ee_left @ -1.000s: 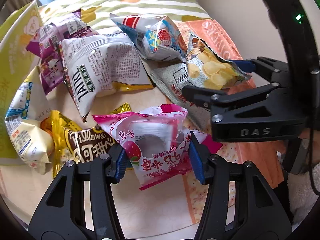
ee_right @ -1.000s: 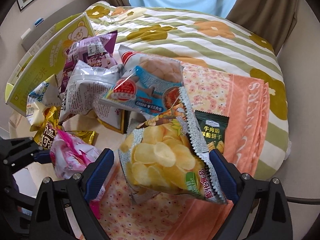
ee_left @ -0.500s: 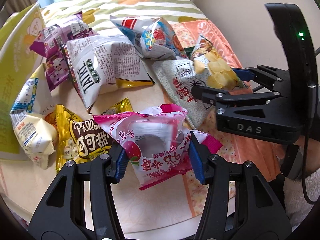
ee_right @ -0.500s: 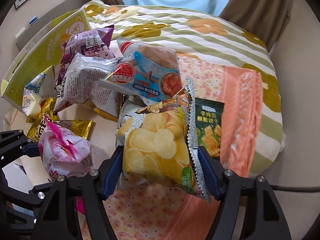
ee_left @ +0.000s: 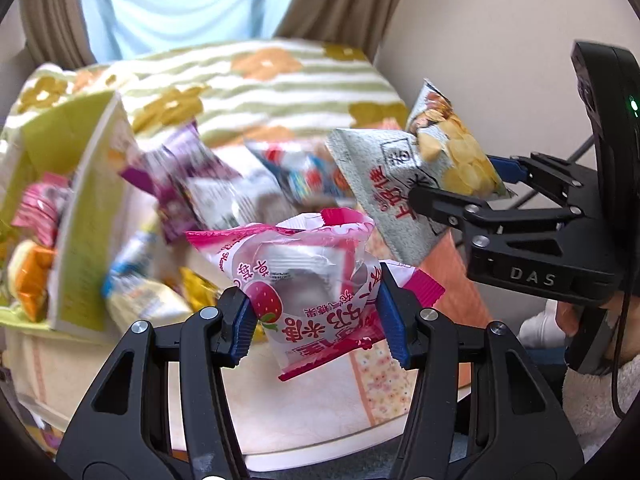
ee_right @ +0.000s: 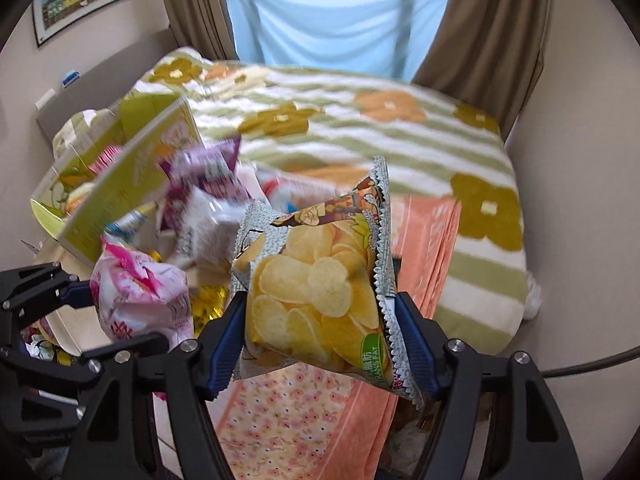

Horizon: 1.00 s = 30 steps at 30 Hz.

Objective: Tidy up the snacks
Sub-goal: 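Carry both bags over the yellow-green box and open both tools inside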

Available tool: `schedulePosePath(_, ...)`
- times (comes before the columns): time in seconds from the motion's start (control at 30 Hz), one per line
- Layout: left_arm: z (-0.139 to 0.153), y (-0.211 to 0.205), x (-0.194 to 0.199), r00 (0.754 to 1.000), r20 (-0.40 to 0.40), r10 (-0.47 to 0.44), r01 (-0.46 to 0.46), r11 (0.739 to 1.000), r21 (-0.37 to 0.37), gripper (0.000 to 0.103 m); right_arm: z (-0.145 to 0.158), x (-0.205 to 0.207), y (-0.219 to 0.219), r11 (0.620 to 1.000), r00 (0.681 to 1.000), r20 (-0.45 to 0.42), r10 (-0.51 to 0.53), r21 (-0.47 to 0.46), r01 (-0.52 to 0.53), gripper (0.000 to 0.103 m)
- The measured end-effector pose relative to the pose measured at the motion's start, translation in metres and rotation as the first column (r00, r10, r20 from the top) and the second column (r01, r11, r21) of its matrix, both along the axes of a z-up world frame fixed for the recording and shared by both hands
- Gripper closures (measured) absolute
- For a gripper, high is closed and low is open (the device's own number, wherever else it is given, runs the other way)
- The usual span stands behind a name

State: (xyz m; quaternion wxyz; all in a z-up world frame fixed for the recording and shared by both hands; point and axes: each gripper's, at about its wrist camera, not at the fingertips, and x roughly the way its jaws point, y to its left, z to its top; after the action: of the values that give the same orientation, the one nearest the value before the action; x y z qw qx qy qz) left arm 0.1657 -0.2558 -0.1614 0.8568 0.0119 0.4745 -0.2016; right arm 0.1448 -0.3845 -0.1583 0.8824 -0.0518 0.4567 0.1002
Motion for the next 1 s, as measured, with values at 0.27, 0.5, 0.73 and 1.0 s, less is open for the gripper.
schedulePosePath(0.27,0.041,0.072,0.023,0.991,0.07,0.114,-0.11,0.992,-0.06,0.053,0.051,0.018,0.039,1.0,0.994,0.104,0.022,0.006,-0.023,0.036)
schedulePosePath(0.5,0.06,0.167,0.069,0.976,0.086,0.2,-0.195,0.979,-0.063,0.053,0.072,0.051,0.109,0.997,0.986,0.154,0.07,0.027,-0.075,0.036)
schedulePosePath(0.73,0.056,0.257,0.133,0.971,0.057,0.231,-0.23,0.973,-0.03,0.053,0.075,0.102,0.201,0.992,0.983,0.149,0.109,0.053,-0.118,0.036)
schedulePosePath(1.0,0.032,0.322,0.205,0.983,-0.009,0.183,-0.183,0.983,-0.007,0.053,0.057,0.146,0.269,0.996,0.994,0.089,0.068,0.058,-0.073,0.036)
